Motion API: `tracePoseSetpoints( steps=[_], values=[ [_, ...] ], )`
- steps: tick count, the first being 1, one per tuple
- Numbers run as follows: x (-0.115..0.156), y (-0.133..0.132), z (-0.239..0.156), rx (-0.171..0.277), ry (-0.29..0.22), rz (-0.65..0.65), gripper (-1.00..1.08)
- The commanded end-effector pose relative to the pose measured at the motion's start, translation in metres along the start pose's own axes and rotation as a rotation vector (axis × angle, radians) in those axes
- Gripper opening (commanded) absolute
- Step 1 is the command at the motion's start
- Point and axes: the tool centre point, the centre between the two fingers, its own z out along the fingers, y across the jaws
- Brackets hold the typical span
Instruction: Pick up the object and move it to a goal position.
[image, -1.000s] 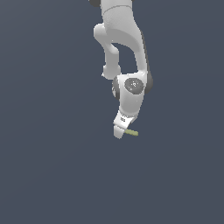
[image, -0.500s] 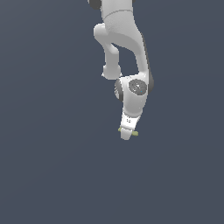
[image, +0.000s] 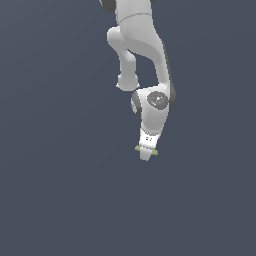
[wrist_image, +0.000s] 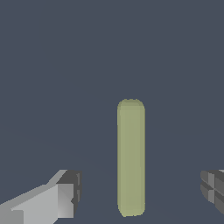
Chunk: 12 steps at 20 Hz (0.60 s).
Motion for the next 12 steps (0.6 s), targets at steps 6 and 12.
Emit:
tracePoseSetpoints(
  steps=[6, 12],
  values=[
    [0.0, -0.001, 0.029, 0.0, 0.0, -0.004, 1.0],
    [0.0, -0.001, 0.047, 0.0, 0.0, -0.005, 1.0]
  ],
)
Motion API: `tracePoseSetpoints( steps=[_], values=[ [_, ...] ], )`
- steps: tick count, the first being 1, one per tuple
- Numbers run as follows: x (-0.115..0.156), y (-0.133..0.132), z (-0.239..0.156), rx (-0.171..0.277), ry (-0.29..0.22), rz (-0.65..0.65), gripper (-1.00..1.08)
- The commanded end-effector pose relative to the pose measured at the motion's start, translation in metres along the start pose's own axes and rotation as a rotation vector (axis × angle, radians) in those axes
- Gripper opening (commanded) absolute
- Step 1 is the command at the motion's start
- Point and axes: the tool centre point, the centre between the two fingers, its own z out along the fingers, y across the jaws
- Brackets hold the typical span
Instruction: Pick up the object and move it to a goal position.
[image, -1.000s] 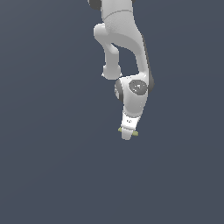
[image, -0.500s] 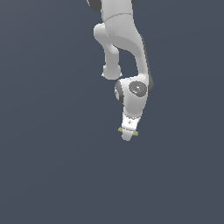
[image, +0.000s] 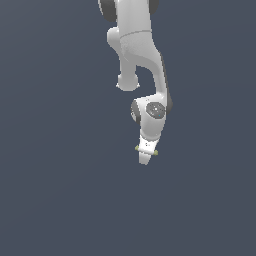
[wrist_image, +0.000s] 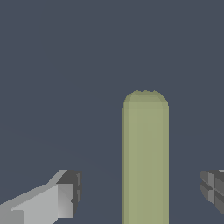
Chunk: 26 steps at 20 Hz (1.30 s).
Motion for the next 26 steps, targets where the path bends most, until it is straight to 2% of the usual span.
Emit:
tracePoseSetpoints(
  steps=[1, 2, 3, 17, 26],
  values=[
    [0.0, 0.001, 0.004, -0.001, 0.0, 0.0, 1.0],
    [0.0, 0.001, 0.004, -0.001, 0.0, 0.0, 1.0],
    [0.0, 0.001, 0.004, -0.001, 0.0, 0.0, -1.0],
    [0.004, -0.003, -0.001, -0.002, 0.002, -0.006, -1.0],
    [0.009, -0.021, -0.033, -0.002, 0.0, -0.006, -1.0]
  ],
)
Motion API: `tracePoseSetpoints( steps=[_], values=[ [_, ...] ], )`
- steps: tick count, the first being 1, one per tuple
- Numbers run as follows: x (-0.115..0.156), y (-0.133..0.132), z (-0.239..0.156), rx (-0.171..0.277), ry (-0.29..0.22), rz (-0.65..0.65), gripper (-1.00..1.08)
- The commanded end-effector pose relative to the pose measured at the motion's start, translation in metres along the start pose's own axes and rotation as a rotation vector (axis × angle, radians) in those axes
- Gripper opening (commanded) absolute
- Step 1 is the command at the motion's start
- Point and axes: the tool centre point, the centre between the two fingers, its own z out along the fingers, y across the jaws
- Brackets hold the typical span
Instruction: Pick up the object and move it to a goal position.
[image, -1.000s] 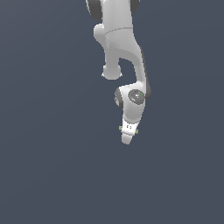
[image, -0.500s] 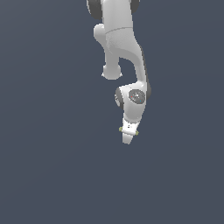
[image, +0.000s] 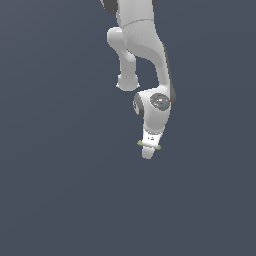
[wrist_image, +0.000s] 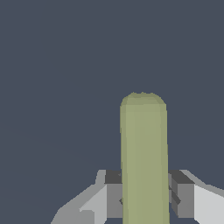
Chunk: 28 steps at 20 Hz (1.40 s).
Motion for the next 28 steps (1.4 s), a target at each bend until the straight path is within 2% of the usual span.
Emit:
tracePoseSetpoints(
  steps=[1, 19, 28],
  values=[
    [0.002, -0.007, -0.013, -0.001, -0.001, 0.0, -1.0],
    [0.029, -0.086, -0.158, -0.001, -0.002, 0.002, -1.0],
    [0.04, -0.11, -0.208, 0.0, 0.0, 0.003, -1.0]
  ],
)
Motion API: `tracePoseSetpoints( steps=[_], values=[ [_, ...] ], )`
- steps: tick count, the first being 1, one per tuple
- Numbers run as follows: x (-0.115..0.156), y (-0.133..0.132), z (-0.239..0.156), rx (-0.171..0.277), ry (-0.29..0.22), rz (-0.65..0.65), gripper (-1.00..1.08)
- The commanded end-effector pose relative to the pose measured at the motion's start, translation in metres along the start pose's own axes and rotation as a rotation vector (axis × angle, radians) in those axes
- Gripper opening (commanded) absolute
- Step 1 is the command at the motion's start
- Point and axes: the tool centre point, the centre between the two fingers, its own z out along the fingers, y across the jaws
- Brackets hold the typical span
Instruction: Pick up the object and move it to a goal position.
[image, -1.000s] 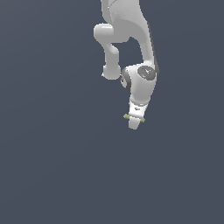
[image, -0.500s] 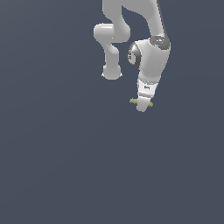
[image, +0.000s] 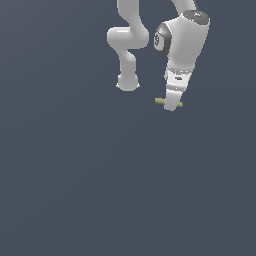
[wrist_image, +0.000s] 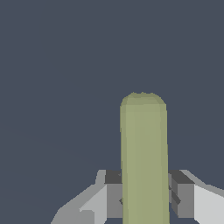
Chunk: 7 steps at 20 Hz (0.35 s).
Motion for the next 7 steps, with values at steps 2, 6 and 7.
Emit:
tracePoseSetpoints(
  steps=[2, 6, 7],
  values=[
    [0.0025, -0.0062, -0.013, 0.001, 0.0, 0.001, -1.0],
    [0.0039, -0.0087, -0.0195, 0.001, 0.0, 0.002, -1.0],
    [0.004, -0.0088, -0.0198, 0.001, 0.0, 0.002, -1.0]
  ],
)
